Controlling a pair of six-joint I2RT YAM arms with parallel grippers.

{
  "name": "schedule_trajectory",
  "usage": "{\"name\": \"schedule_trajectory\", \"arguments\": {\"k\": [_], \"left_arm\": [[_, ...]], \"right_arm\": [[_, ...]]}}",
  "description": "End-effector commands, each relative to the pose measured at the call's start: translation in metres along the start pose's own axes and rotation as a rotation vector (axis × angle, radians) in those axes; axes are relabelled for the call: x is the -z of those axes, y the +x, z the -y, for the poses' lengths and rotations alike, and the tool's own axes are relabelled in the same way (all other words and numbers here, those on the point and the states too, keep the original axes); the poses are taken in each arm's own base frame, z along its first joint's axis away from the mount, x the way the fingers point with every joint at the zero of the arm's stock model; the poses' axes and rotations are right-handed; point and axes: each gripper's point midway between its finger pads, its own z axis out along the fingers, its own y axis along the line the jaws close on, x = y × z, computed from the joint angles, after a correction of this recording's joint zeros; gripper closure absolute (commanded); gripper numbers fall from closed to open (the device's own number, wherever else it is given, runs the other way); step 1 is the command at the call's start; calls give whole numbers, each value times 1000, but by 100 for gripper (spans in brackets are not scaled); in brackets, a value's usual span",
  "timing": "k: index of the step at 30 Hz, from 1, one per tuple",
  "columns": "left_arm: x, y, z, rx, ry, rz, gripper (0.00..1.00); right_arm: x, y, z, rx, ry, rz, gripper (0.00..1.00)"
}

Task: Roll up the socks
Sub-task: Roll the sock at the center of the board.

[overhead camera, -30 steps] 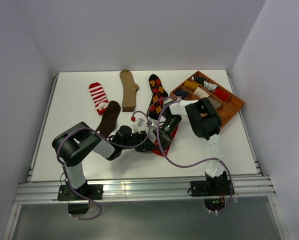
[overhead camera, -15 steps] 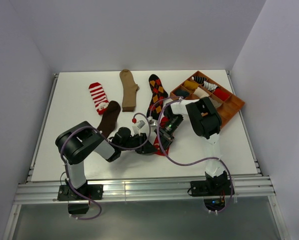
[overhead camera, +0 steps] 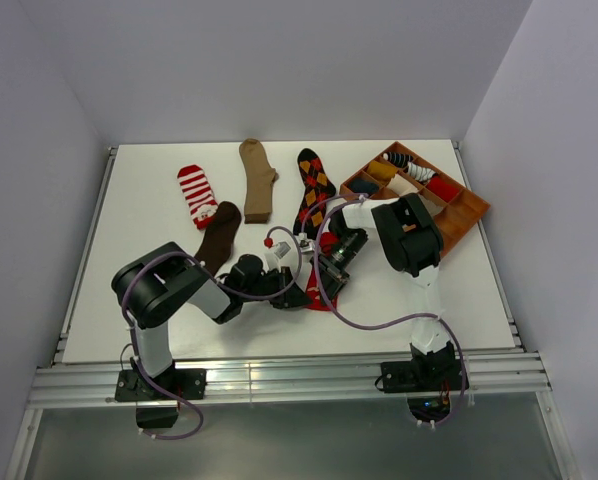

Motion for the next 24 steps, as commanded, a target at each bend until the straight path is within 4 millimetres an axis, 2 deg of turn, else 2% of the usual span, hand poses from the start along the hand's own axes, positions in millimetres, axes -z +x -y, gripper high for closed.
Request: {"name": "schedule_trajectory", "arguments": {"k": [1,2,5,10,11,14,17,24], "left_arm": [[-3,6,-6,34,-43,-29,87],[-3,8,-8,45,-58,-37,92],[0,14,-18,111,-137,-58,100],[7,30,-35,259,-268,-122,100],[10,36,-40,294,-307,-145,100],[13,44,-42,390,-344,-187,100],[18,48,-37,493,-329,-200,100],[27,35,-25,636,-344,-197,100]], "right_arm": [[6,-10,8,24,43,29,78],[6,-10,9,22,47,27,78],[9,-12,13,34,98,37,77],[25,-23,21,116,260,106,66],[32,-27,15,140,293,131,64],[41,-32,16,169,360,171,56],[54,-36,7,198,394,216,54],[89,-40,1,314,568,308,52]]}}
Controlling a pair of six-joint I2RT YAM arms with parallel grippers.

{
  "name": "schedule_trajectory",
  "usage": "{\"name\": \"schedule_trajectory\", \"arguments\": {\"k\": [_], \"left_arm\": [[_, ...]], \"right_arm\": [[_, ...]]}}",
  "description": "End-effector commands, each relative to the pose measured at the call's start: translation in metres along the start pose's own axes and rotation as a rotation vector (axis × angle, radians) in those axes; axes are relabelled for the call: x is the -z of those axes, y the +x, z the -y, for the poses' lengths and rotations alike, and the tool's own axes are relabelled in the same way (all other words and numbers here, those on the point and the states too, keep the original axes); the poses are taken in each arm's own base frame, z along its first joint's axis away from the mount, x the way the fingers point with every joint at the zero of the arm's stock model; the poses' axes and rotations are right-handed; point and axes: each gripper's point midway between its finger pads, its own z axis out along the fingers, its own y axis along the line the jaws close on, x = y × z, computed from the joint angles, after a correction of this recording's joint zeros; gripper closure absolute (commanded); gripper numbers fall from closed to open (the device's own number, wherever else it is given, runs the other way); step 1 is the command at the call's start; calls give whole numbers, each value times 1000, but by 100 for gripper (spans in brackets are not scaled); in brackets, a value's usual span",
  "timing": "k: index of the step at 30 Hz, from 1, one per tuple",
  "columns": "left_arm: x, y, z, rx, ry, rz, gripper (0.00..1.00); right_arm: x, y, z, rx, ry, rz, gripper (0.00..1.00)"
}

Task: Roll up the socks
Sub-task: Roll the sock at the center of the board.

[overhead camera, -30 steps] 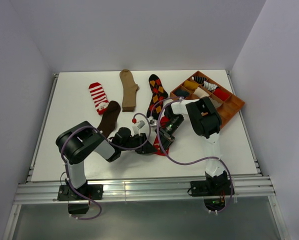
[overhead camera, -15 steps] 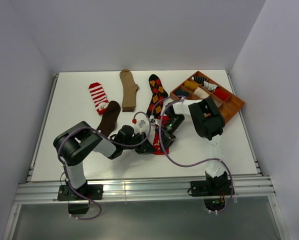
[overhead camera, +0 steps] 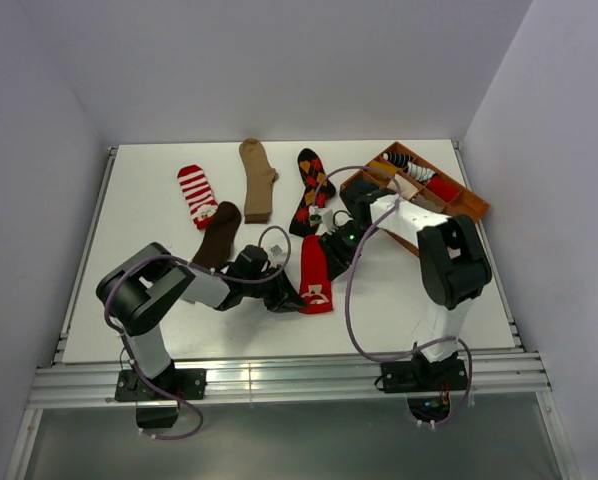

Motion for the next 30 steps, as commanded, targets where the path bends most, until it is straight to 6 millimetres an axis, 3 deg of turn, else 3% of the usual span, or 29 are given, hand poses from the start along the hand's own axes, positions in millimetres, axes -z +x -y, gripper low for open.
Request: {"name": "schedule_trajectory", "arguments": {"k": [1,5,9,10,12,13,15,16,23,25,30], "left_arm": [[12,16,-31,178,-149,-62,100],[16,10,-34,284,-190,-65,100],[14,12,-44,397,-234,-84,100],[13,14,-48,414,-248,-85,100],[13,13,-51,445,-267,-80,100],[14,13,-52,452,-274,-74,100],[16,10,-56,463,-293,-61,100],[16,9,-56,467,-298,-56,100],[19,2,-63,492,-317,-37,100],[19,0,-62,496,-316,-35,100],[20,-2,-61,489,-320,-33,100]], "right_arm": [[27,-16,11,115,140,97,52],[43,-18,15,238,246,155,52],[46,-19,10,389,349,193,52],[35,-16,6,455,367,188,52],[37,-16,-1,552,439,209,51],[22,-11,-10,636,438,199,50],[15,-4,-20,716,455,207,49],[11,-8,-30,782,446,229,48],[-4,-1,-59,965,420,284,48],[-17,7,-67,1028,412,267,48],[-31,20,-76,1125,434,256,48]]}}
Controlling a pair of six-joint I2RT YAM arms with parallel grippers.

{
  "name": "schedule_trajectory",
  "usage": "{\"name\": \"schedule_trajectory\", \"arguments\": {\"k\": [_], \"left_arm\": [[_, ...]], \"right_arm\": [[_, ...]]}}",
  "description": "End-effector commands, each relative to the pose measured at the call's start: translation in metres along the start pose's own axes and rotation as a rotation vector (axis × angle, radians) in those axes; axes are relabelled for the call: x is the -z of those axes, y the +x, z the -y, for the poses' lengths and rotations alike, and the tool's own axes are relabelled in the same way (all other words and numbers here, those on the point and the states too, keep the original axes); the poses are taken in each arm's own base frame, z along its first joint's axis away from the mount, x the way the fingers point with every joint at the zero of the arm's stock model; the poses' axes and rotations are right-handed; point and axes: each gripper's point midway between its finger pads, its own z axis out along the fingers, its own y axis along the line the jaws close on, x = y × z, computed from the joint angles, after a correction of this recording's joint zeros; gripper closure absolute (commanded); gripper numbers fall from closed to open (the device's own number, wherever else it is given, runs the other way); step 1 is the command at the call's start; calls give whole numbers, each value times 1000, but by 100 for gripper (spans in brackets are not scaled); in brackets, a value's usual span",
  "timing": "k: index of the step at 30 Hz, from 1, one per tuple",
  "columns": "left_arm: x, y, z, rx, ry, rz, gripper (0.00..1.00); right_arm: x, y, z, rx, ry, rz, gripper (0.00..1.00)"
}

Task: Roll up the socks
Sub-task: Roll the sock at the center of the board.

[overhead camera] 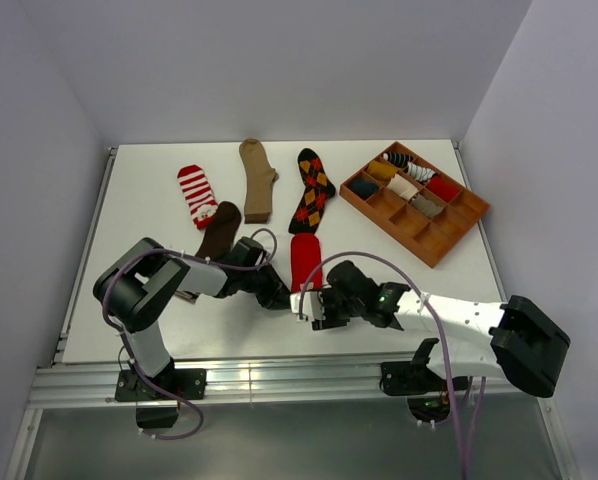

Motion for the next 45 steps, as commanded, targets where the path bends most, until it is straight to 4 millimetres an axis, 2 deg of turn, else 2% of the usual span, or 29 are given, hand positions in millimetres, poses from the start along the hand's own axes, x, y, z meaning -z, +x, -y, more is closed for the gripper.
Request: {"name": "schedule_trajectory", "arguments": {"k": [1,6,7,10,21,26,30,34,36,37,39,40,41,43,44,45], "left_arm": [[-1,-9,-50,140,-183,53,100],[-2,-9,-50,141,-178,45,100],[-1,-8,-50,140,-178,42,100],[-1,-7,-51,137,-177,40,100],[-2,-5,-49,124,-162,24,100],[-1,-4,-42,107,-145,10,100],[-1,-2,-39,92,-135,-6,100],[2,-3,-35,76,-124,3,98],[4,-4,-28,61,-98,13,95],[6,-5,-26,58,-90,20,93],[10,-10,-17,36,-71,47,89],[12,-14,-14,31,-65,67,87],[15,-16,-7,17,-43,82,86],[20,-24,-3,10,-31,130,82],[22,-26,-1,7,-23,145,81],[26,-27,3,-2,-10,164,80]], "right_arm": [[0,-18,12,109,101,56,48],[-10,-12,4,173,112,14,47],[-12,-18,5,185,124,30,48],[-16,-18,9,203,159,25,48],[-30,-8,9,235,156,-40,51],[-38,1,9,239,136,-91,57],[-42,3,16,237,153,-128,63],[-44,8,9,223,105,-155,77],[-42,3,10,198,87,-147,80],[-40,4,-1,182,24,-148,81],[-36,-3,3,149,-4,-128,81],[-34,-1,-8,128,-70,-132,82],[-32,-8,-5,116,-86,-117,82],[-27,-1,-9,62,-153,-132,82],[-26,-9,-9,47,-186,-101,82],[-24,-9,-9,33,-208,-96,82]]}}
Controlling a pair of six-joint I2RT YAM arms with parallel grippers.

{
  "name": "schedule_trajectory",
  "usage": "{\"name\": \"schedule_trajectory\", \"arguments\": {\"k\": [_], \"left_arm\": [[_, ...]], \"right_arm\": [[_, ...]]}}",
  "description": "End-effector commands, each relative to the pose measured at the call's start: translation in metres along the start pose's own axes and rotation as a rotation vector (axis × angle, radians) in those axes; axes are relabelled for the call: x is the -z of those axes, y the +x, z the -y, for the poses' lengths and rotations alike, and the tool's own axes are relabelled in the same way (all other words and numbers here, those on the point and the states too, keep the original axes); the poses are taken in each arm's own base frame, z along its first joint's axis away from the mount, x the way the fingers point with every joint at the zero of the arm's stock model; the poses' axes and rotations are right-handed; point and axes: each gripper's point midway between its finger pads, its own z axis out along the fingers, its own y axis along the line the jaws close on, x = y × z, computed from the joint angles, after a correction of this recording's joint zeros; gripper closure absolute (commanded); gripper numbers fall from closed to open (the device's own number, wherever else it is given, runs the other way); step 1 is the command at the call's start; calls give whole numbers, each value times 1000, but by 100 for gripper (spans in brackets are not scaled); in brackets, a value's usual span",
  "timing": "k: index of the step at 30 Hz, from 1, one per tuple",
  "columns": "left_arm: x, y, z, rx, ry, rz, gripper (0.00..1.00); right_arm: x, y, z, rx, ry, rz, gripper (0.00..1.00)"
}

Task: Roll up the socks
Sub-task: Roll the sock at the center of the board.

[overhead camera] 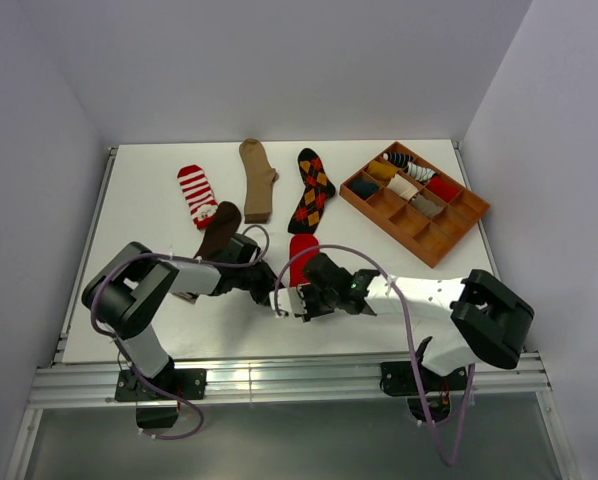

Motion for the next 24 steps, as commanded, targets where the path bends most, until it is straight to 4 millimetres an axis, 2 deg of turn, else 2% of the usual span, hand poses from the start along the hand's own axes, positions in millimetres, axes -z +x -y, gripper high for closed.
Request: {"name": "schedule_trajectory", "arguments": {"k": [1,2,4,5,7,8,9,10,12,13,14,15,16,17,18,19,20,22,24], "left_arm": [[14,-25,2,-13,-1,152,80],[17,-26,7,-23,11,173,80],[21,-31,5,-22,8,213,79],[23,-32,8,-31,13,225,79],[25,-34,9,-37,11,241,79],[26,-37,11,-47,17,261,79],[29,-39,13,-53,19,278,79],[30,-39,14,-66,19,287,78],[34,-44,16,-81,24,330,78],[36,-45,16,-92,26,343,77],[38,-47,16,-97,29,370,77],[39,-47,16,-101,35,377,78],[41,-47,19,-101,52,388,79],[43,-50,14,-97,54,416,79],[44,-51,15,-102,64,438,80],[45,-51,16,-105,66,452,80],[48,-50,22,-124,82,465,81],[50,-52,27,-179,64,529,79],[52,-46,45,-256,81,564,76]], "right_arm": [[10,6,-26,-107,-207,-2,82],[12,-1,-23,-118,-229,29,82],[14,8,-24,-175,-281,5,82],[16,2,-18,-187,-298,32,82],[17,11,-21,-253,-359,10,82],[17,7,-16,-265,-371,20,82],[21,5,-23,-293,-431,31,82],[18,11,-25,-335,-471,24,82],[20,8,-28,-402,-573,42,81],[21,7,-15,-421,-573,61,81],[22,7,-15,-453,-605,72,81],[23,9,-24,-515,-681,75,80],[23,6,-13,-520,-682,94,80],[30,10,-13,-573,-717,89,80],[27,12,-12,-612,-738,91,80],[27,9,-2,-642,-734,108,80],[33,12,-4,-683,-765,99,80],[29,14,-1,-733,-799,103,80],[30,19,-4,-793,-846,89,80]]}}
